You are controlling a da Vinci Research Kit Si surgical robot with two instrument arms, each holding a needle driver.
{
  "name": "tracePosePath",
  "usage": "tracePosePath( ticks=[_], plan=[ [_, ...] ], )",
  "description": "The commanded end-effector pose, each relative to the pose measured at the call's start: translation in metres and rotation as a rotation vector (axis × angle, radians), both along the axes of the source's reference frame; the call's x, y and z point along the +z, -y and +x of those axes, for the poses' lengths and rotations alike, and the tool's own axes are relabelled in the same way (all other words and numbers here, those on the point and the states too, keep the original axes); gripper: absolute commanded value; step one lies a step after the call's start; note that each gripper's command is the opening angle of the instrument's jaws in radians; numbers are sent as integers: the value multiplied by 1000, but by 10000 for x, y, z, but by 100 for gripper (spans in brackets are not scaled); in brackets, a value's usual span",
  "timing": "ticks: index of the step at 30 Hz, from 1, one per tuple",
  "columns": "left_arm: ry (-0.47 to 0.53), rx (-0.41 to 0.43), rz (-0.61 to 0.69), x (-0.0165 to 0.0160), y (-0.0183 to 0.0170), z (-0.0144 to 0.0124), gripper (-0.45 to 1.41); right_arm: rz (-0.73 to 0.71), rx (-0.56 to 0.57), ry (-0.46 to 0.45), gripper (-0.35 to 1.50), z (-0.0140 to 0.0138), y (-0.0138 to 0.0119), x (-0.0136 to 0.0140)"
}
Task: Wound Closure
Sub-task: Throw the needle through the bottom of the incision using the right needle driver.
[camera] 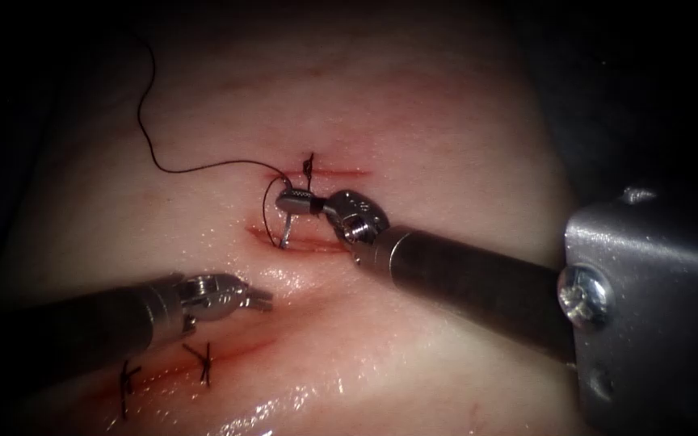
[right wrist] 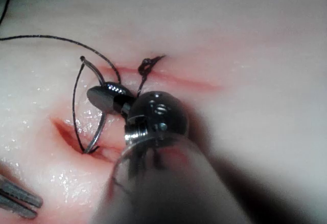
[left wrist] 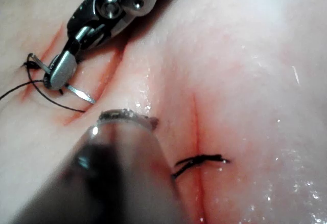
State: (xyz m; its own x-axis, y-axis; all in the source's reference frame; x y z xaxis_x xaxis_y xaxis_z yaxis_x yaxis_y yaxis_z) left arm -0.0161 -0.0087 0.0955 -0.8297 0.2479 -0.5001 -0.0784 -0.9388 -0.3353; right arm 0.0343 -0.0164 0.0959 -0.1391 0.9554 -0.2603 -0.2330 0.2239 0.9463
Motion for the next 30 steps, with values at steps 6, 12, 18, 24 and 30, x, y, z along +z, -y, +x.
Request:
tracePosePath(
  ticks=[6, 12, 18, 24, 30],
  plan=[
    [-2, -2, 1, 6, -2, 2, -23, 83, -8, -67, -35, 16, -3, 1],
    [-2, -2, 0, 11, -5, 4, -23, 109, -25, -101, -35, 17, -2, 0],
    [-3, -3, 0, 10, -4, 4, -25, 115, -39, -116, -35, 20, 7, -4],
    [-2, 0, 1, 10, -5, 6, -27, 120, -52, -127, -35, 23, 15, -10],
    [0, 3, 1, 9, -5, 11, -30, 122, -64, -139, -35, 27, 25, -17]
  ],
)
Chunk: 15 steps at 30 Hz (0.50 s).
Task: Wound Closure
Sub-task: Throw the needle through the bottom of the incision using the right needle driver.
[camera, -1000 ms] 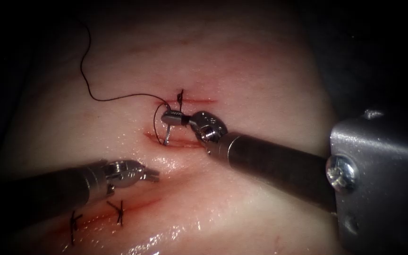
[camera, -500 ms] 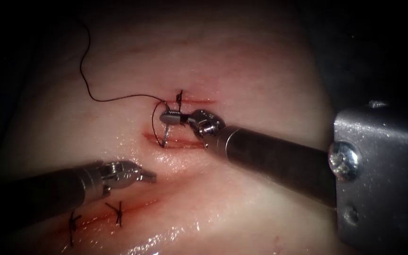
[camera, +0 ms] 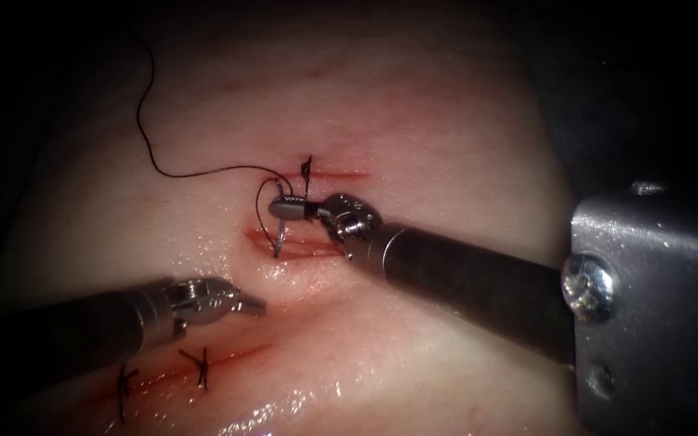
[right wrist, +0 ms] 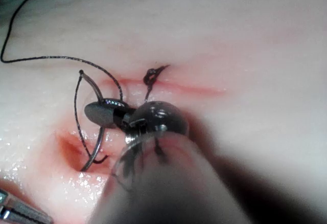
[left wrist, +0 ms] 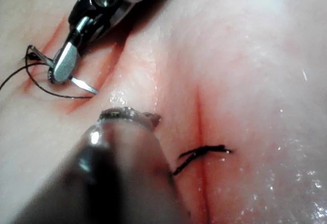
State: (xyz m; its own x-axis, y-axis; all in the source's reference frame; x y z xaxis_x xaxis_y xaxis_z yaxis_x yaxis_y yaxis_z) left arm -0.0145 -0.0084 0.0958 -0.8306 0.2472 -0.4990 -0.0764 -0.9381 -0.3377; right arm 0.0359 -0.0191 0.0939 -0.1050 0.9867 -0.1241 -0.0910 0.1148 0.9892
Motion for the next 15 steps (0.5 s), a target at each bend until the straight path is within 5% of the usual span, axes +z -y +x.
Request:
tracePosePath(
  ticks=[1, 15],
  plan=[
    [1, 1, -1, 6, -2, -4, -30, 5, -2, -5, -35, 10, -2, 1],
    [4, 4, 5, 5, -4, 5, -37, 73, -22, -92, -35, 15, 12, 0]
  ],
)
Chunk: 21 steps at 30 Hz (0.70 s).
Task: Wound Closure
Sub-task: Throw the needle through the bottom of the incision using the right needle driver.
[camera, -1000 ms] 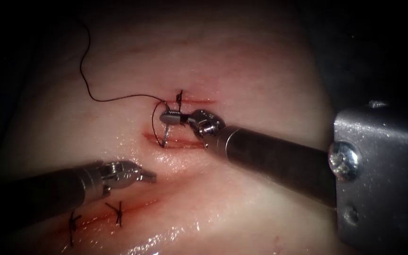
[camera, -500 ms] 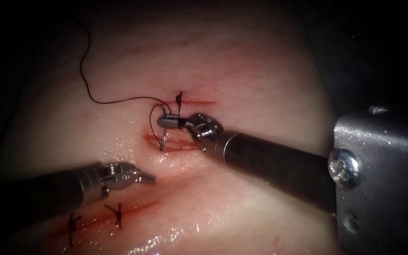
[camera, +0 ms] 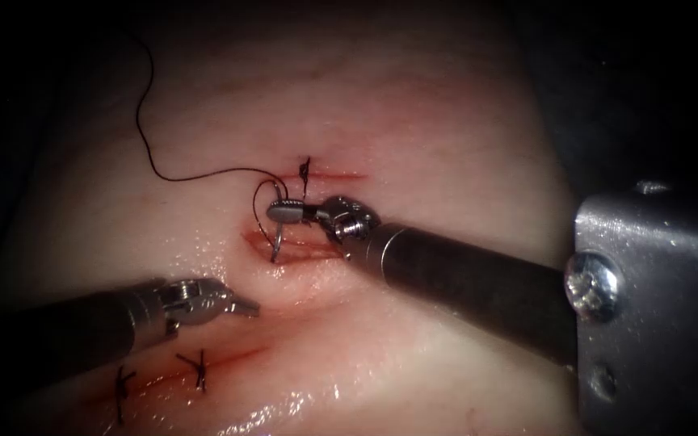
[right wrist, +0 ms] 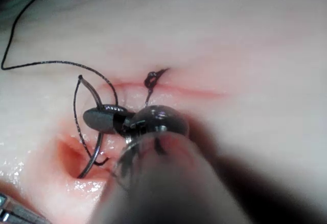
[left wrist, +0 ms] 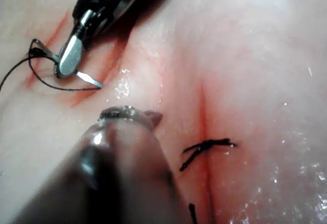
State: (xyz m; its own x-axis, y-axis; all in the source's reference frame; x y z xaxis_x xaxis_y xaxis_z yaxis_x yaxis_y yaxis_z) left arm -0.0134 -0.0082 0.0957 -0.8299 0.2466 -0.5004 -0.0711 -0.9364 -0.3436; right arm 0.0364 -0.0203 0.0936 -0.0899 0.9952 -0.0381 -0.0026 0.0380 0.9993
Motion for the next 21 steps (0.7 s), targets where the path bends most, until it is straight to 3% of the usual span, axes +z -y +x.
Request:
tracePosePath(
  ticks=[1, 5, 9, 21],
  plan=[
    [0, -1, -1, 6, -2, -6, -37, -7, 5, -9, -35, 10, 3, 3],
    [0, -1, -1, 6, -2, -5, -37, -69, 43, -33, -35, 7, 12, -1],
    [0, -1, -1, 6, -2, -6, -38, -270, 101, -24, -35, 8, 27, 2],
    [-2, -2, -1, 5, 0, -6, -38, -549, 113, 20, -35, 11, 36, 0]
  ],
)
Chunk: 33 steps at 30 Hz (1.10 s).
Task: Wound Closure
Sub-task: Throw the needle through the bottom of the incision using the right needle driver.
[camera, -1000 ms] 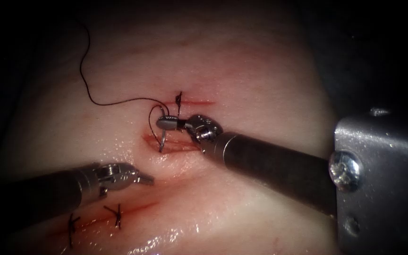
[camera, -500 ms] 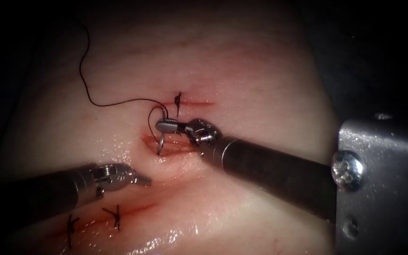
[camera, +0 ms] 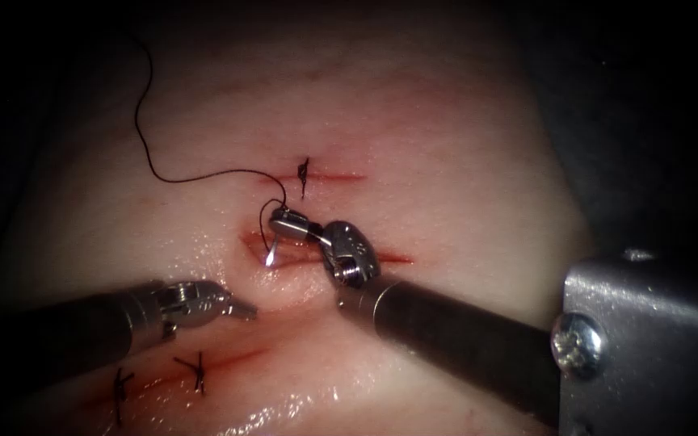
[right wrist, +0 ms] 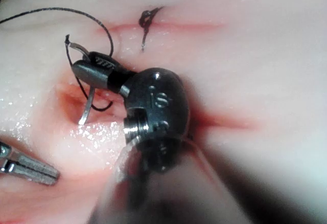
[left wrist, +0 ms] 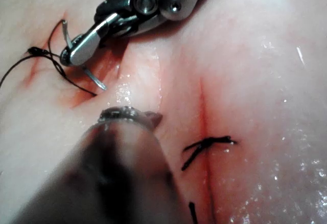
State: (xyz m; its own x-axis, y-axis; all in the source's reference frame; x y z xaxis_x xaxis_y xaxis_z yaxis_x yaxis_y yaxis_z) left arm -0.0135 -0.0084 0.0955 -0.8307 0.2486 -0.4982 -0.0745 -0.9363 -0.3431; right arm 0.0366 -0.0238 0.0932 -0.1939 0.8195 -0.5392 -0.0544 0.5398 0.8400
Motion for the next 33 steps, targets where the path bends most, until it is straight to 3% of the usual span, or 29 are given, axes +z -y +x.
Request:
tracePosePath(
  ticks=[1, 12, 20, 28, 33],
  plan=[
    [1, 0, -1, 6, -1, -5, -38, -54, -10, 16, -35, 10, 2, 2],
    [0, -1, -1, 5, 0, -5, -38, -73, -40, 42, -35, 12, 9, 2],
    [0, 0, -1, 4, 0, -4, -40, 36, -96, 29, -35, 16, 24, 4],
    [1, 1, 0, 4, 0, -3, -40, 242, -132, -22, -35, 18, 32, 5],
    [1, 3, -2, 4, 2, 0, -40, 433, -124, -101, -35, 16, 26, 9]
  ],
)
